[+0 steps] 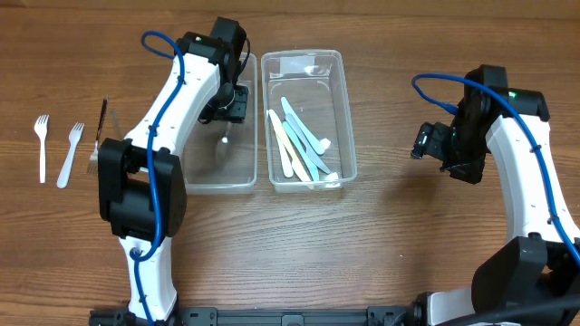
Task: Pack container
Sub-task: 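Carry the metal fork into the left container and release it, then return the left gripper to the forks and grasp another metal fork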
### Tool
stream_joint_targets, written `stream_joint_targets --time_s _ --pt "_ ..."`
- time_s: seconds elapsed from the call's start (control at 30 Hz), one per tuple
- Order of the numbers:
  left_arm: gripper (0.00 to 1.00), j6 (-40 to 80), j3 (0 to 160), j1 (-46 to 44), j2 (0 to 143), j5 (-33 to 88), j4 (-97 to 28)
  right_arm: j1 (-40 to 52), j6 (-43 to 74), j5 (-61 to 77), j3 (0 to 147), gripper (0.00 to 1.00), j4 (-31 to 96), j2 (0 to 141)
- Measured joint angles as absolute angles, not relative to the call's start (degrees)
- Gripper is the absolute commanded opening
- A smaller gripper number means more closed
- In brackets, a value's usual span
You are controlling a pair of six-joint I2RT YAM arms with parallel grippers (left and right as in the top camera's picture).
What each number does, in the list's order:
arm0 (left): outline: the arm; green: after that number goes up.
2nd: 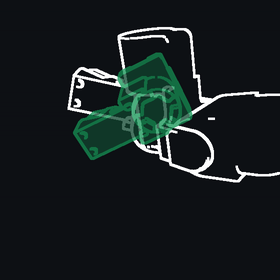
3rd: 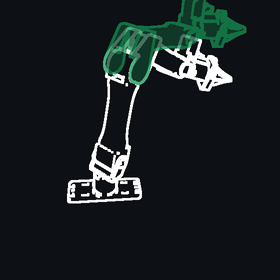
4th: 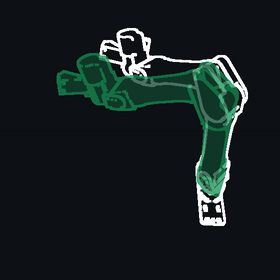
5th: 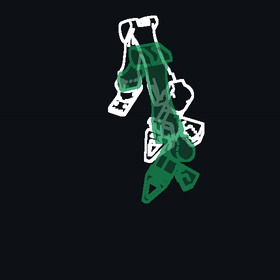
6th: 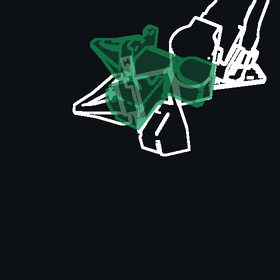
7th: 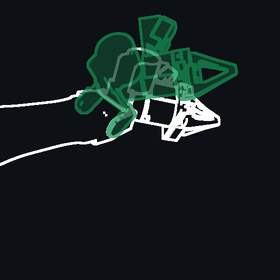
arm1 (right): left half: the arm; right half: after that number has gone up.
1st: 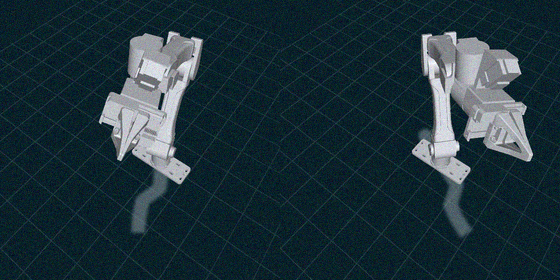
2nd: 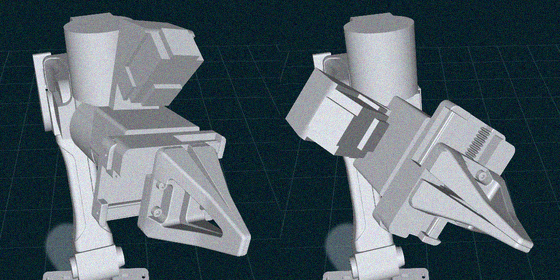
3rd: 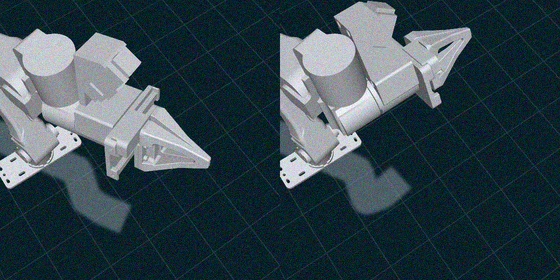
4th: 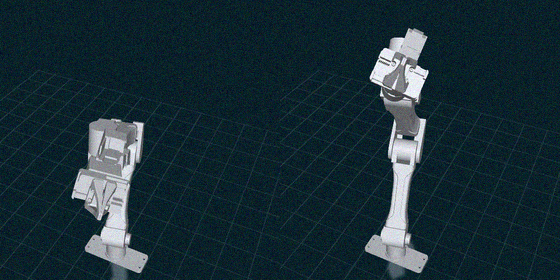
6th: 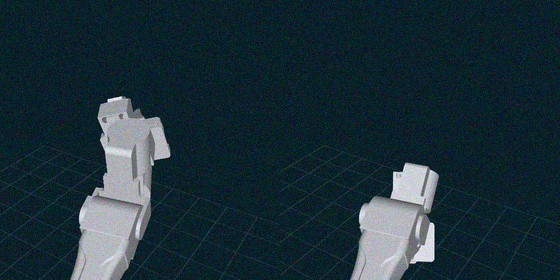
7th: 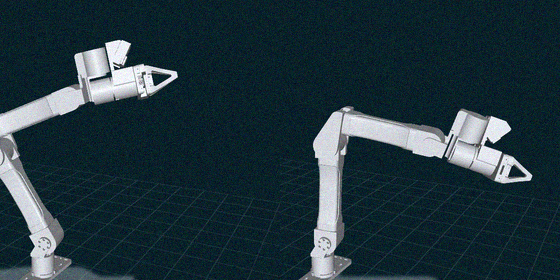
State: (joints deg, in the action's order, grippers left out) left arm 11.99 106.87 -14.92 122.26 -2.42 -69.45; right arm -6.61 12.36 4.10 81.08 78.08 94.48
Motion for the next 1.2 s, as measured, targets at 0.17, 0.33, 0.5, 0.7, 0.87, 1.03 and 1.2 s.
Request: stream_joint_targets --time_s 0.17,0.33,0.5,0.7,0.87,1.03,1.2 --pt "0.94 11.66 108.47 -14.13 116.81 -2.9 -72.29 -6.61 12.34 4.1 81.08 0.88 78.11 94.48" --pt "0.99 12.16 110.72 -5.06 99.44 -3.79 -77.41 -6.59 12.16 4.1 81.03 0.88 78.11 94.48" --pt "1.0 12.12 110.43 12.53 91.35 -3.7 -79.55 -6.61 12.12 4.1 81.03 0.88 78.0 94.48" --pt "1.0 12.08 93.49 16.97 95.57 -2.35 -66.61 -6.59 12.14 4.1 80.99 0.88 78.13 94.48" --pt "1.0 10.22 83.26 16.97 101.6 -1.23 -56.88 -6.61 12.12 4.12 80.97 0.88 78.48 94.48" --pt "1.0 8.62 83.02 16.97 108.97 -0.64 -53.98 -6.61 12.12 4.12 80.97 0.88 78.5 94.48" --pt "1.0 8.58 82.94 16.99 113.91 -0.64 -52.23 -6.59 11.94 4.12 80.97 0.88 78.5 94.48"
